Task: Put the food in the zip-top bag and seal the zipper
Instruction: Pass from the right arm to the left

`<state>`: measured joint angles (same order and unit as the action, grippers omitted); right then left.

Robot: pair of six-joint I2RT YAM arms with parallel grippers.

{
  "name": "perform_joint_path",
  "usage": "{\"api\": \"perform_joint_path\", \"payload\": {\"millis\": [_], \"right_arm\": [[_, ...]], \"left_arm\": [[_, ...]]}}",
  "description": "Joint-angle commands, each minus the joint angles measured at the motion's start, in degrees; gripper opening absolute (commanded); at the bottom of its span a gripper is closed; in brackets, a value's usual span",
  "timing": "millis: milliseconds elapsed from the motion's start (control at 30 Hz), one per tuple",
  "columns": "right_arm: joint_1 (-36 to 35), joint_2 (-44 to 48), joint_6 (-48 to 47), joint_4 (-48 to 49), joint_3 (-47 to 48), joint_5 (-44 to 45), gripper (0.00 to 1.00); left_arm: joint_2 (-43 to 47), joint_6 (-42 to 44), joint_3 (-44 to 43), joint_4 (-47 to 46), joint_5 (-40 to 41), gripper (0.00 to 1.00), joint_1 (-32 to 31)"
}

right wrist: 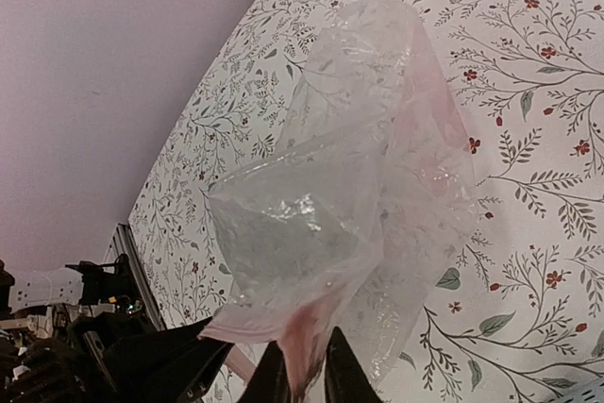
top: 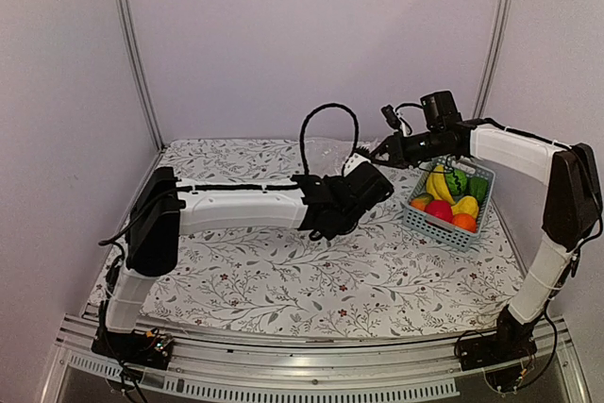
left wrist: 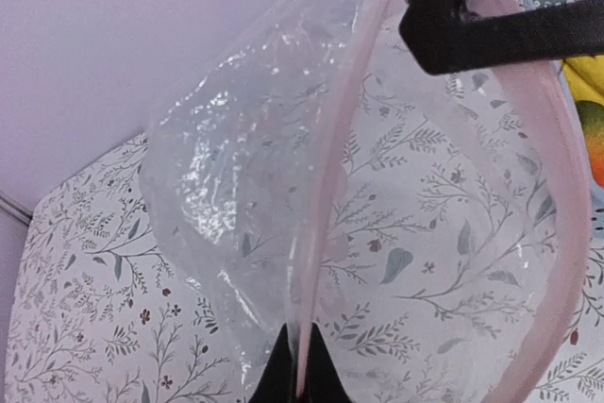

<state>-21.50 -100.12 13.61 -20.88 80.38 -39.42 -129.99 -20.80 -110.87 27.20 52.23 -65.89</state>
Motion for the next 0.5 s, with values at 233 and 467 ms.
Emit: {"api": "perform_joint_path", "payload": {"millis": [233,467], "right_arm": [[5.9,7.73,-17.77,-5.62,-2.56,-1.86,0.64],[16.46,12.48,-27.61,-11.89,-5.17,-1.47,0.75]], "left_arm": [[13.45,15.14,14.25,-12.56,-0.54,0.0,3.85],[20.71,22.93,22.68,-12.58,-7.03,0.0,6.79]]}}
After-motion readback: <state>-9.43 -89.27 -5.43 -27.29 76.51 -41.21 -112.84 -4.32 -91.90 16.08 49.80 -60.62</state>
